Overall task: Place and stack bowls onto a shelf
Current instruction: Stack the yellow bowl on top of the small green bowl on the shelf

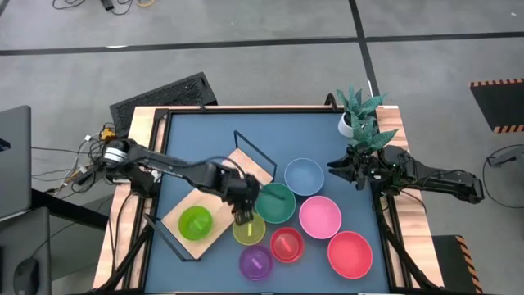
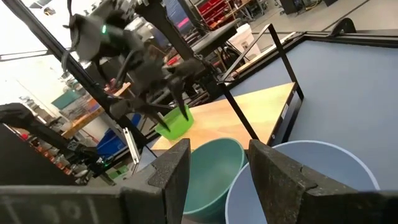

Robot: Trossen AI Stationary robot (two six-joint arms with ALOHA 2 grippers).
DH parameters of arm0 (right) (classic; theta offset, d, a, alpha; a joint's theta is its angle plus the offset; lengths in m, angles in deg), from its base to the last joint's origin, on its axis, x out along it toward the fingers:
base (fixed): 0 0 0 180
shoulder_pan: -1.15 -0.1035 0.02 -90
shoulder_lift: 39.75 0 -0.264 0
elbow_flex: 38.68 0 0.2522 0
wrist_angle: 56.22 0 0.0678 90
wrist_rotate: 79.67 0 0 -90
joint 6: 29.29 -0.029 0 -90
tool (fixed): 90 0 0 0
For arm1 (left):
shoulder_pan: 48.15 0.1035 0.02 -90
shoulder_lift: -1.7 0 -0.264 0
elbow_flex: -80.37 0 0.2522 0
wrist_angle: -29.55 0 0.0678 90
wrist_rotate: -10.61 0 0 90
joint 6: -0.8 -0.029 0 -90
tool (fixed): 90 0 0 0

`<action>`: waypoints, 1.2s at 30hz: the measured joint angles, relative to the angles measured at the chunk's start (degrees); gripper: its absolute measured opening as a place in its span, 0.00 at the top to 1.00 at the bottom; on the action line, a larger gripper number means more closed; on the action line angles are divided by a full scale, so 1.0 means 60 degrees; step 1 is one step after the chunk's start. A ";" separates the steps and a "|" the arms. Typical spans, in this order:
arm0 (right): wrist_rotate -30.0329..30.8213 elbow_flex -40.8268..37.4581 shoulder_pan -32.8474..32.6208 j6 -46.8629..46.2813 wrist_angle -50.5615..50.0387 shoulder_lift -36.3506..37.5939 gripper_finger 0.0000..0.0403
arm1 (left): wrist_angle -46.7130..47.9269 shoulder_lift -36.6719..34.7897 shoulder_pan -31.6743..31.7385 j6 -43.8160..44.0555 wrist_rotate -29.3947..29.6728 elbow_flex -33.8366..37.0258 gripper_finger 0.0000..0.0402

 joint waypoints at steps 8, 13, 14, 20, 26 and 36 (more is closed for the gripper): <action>-0.0004 0.0000 -0.0007 0.0000 -0.0129 0.0001 0.53 | -0.0113 0.0638 -0.0400 -0.0650 0.0509 -0.0091 0.56; -0.0004 0.0000 -0.0007 0.0000 -0.0285 0.0001 0.53 | -0.0286 0.0676 -0.0522 -0.1470 0.0421 0.0001 0.56; -0.0005 0.0000 -0.0007 0.0000 -0.0284 0.0001 0.53 | -0.0363 0.0678 -0.0566 -0.1631 0.0423 0.0007 0.56; -0.0007 0.0000 -0.0007 0.0000 -0.0302 0.0001 0.53 | -0.0819 0.0817 -0.0680 -0.2312 0.0520 0.0007 0.56; -0.0011 0.0000 -0.0020 -0.0004 -0.0459 0.0001 0.53 | -0.0801 0.1334 -0.0658 -0.2362 0.0205 0.0004 0.56; -0.0036 0.0000 -0.0015 -0.0004 -0.0616 0.0008 0.53 | -0.0995 0.1806 -0.0648 -0.2394 0.0205 0.0000 0.56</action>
